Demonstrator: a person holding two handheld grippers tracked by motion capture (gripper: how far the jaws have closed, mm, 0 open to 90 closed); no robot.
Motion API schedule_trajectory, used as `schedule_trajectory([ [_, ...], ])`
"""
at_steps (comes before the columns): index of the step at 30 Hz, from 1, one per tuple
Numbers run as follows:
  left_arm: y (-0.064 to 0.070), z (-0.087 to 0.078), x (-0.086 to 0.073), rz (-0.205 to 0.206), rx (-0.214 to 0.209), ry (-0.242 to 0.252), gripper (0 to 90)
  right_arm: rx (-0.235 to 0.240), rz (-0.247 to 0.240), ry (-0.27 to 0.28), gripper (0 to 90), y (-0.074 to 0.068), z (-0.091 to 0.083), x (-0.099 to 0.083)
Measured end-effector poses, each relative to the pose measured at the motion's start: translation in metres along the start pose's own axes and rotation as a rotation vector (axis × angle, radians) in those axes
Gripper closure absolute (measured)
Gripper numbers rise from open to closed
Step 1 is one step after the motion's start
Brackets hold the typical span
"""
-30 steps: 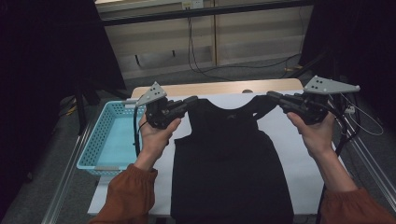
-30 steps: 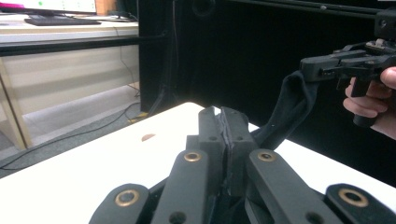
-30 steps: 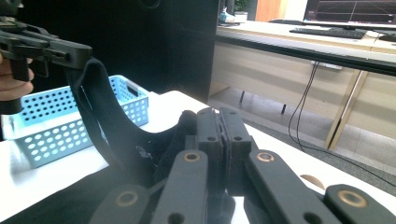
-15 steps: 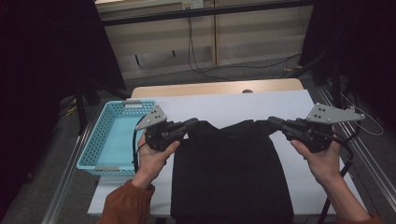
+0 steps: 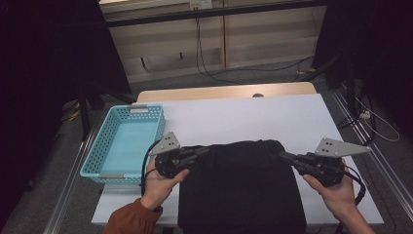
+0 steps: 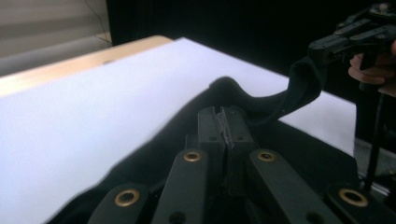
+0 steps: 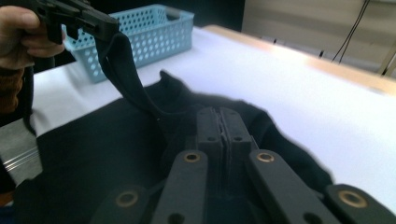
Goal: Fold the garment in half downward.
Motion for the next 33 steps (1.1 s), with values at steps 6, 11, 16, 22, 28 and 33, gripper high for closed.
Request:
schedule_trajectory([
  [6,0.006,-0.002,-0.026,0.003,-0.014,-0.052,88.4,0.034,0.024,-0.067,88.9,-0.015,0.004,-0.030],
  [11,0.015,-0.003,-0.045,0.007,-0.030,-0.095,88.4,0.053,0.029,-0.145,88.8,-0.027,0.009,-0.056],
  [16,0.027,-0.007,-0.061,0.019,-0.049,-0.131,88.4,0.066,0.013,-0.197,88.8,-0.037,0.008,-0.070],
  [22,0.038,-0.018,-0.076,0.012,-0.073,-0.159,88.4,0.088,0.000,-0.240,88.8,-0.045,0.005,-0.081],
  [28,0.055,-0.027,-0.080,0.030,-0.106,-0.162,88.4,0.119,-0.014,-0.258,88.8,-0.060,-0.001,-0.088],
  [33,0.068,-0.035,-0.085,0.026,-0.129,-0.167,88.3,0.142,-0.024,-0.274,88.7,-0.070,-0.005,-0.094],
])
Point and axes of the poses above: each handheld gripper's, and its own axes: z roughly forward along the jaws, x roughly out of its top, y roughly to its right, the point moved 10 cm from there along z, roughly forward along the jaws, and after that the axes turned 4 degrees about x, right-handed, at the moved point
